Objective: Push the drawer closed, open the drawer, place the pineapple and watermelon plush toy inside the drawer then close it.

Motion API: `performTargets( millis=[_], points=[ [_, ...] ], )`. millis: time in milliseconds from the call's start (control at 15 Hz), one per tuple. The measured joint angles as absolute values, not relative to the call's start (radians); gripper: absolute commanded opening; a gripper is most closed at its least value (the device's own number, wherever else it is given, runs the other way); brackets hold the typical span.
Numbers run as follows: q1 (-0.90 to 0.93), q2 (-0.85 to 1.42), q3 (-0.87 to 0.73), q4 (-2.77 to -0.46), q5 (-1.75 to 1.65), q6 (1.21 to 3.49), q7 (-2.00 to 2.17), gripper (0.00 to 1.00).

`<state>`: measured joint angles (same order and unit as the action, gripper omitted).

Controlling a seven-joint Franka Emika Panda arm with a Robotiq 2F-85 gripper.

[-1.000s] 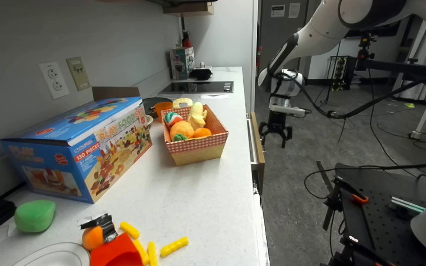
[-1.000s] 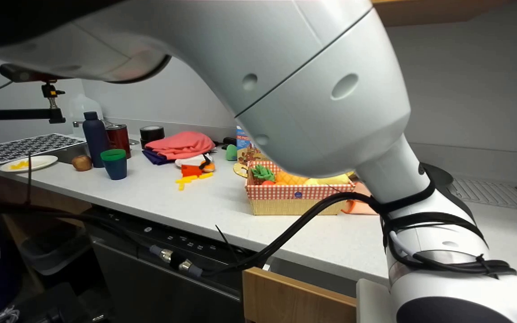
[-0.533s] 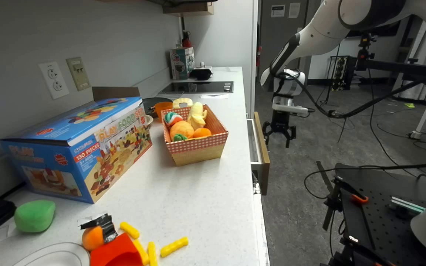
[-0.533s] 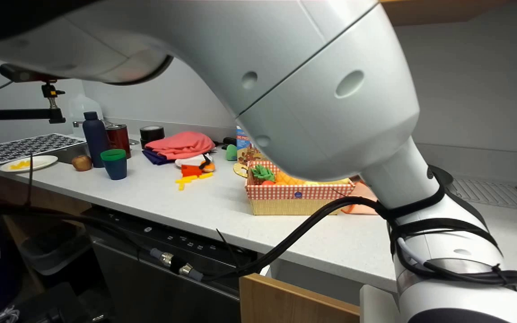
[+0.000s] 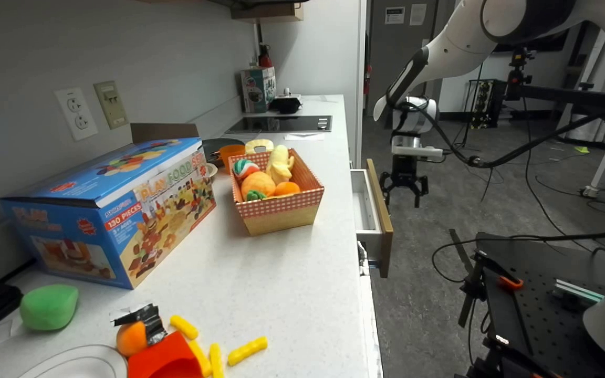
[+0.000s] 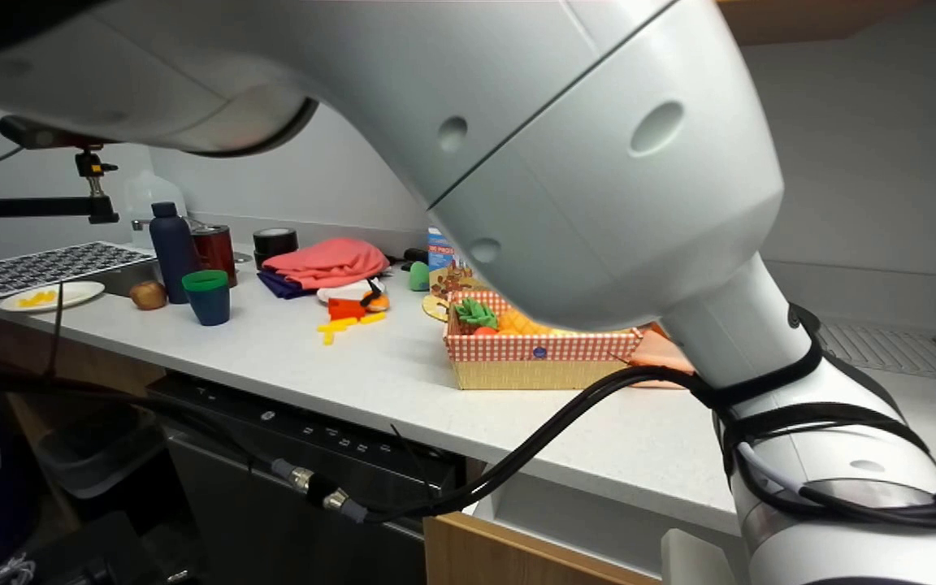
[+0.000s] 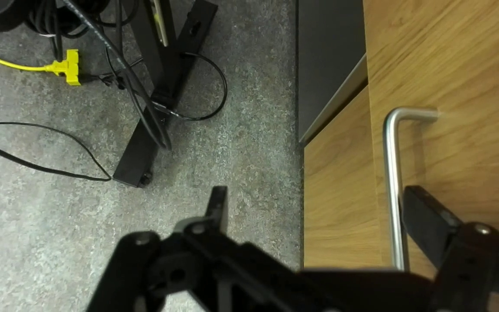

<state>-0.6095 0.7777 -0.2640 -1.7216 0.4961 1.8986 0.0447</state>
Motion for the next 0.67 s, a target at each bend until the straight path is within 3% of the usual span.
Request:
performTargets(
  millis=[667],
  points=[
    [-0.713, 0.825, -0.137, -1.705, 0.625, 2.002, -0.282, 1.0]
  ],
)
